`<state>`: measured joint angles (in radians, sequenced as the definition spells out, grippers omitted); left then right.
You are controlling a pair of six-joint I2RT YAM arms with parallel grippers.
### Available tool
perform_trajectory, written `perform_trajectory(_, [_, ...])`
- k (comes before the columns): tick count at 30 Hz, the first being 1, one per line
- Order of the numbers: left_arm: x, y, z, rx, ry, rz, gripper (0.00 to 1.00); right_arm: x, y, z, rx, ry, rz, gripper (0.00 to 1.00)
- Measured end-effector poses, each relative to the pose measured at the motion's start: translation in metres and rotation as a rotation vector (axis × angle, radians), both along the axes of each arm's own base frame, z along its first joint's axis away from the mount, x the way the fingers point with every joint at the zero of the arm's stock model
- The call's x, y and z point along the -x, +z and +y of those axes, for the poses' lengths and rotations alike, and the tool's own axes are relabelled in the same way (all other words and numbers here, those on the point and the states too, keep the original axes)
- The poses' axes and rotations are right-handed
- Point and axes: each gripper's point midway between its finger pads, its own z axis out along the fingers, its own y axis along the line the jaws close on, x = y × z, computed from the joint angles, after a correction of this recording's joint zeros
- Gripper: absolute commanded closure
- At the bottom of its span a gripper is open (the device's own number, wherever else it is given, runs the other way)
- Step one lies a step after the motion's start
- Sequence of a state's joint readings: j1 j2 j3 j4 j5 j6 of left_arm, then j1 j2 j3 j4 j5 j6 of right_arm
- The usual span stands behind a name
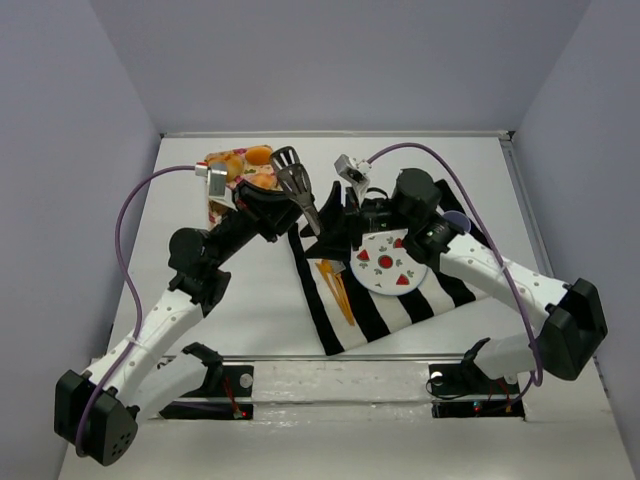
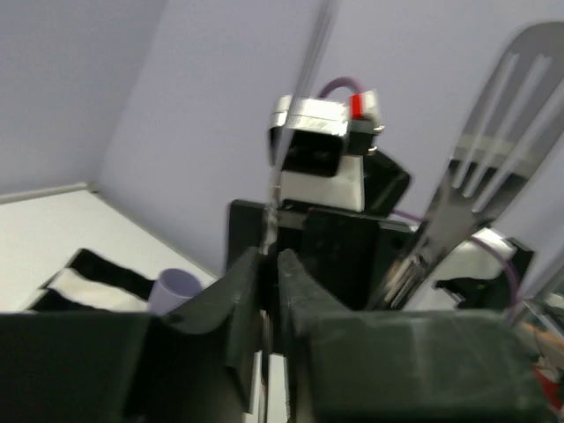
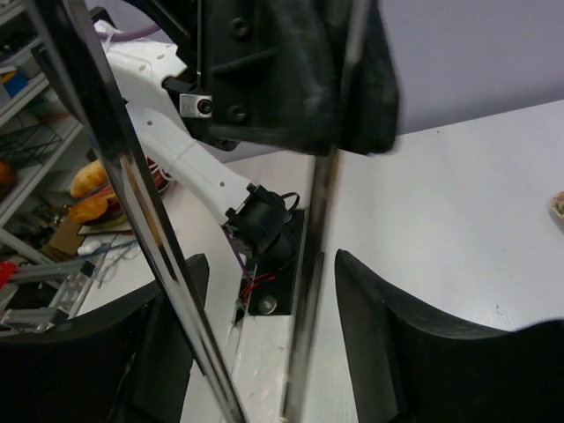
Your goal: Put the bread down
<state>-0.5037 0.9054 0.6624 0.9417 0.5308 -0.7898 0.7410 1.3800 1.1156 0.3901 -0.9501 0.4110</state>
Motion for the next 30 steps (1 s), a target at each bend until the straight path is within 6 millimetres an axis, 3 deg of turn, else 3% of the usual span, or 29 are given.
perform_trajectory(2, [-0.005,-0.006,0.0,-0.017,0.022,0.024,0.16,-0.004,0.006,-0.001,-0.011,-0.038,0.01,0.44])
perform_trajectory(5, [-0.01,-0.017,0.001,-0.045,0.045,0.08,0.01,-0.012,0.016,-0.003,-0.032,-0.114,0.017,0.5])
perform_trajectory(7, [-0.011,-0.022,0.005,-0.057,0.075,0.113,0.01,-0.017,0.026,-0.008,-0.047,-0.179,0.022,0.56])
perform_trajectory(11, [-0.014,-0.024,0.02,-0.057,0.168,0.159,0.01,-0.028,0.04,-0.021,-0.063,-0.311,0.034,0.56])
perform_trajectory(16, [-0.031,-0.038,0.05,-0.07,0.364,0.296,0.01,-0.048,0.035,-0.037,-0.022,-0.447,0.072,0.54])
perform_trajectory(22, [-0.065,-0.068,0.11,-0.168,0.766,0.627,0.01,-0.094,-0.004,-0.042,0.201,-0.641,0.148,0.52])
perform_trajectory(25, [-0.069,-0.1,0.139,-0.265,0.94,0.75,0.01,-0.117,-0.029,-0.036,0.323,-0.68,0.161,0.48])
perform_trajectory(28, [-0.063,-0.128,0.155,-0.365,1.021,0.817,0.01,-0.136,-0.061,-0.027,0.466,-0.681,0.178,0.47])
perform_trajectory(30, [-0.059,-0.135,0.161,-0.39,1.046,0.831,0.01,-0.148,-0.085,-0.019,0.552,-0.674,0.199,0.43])
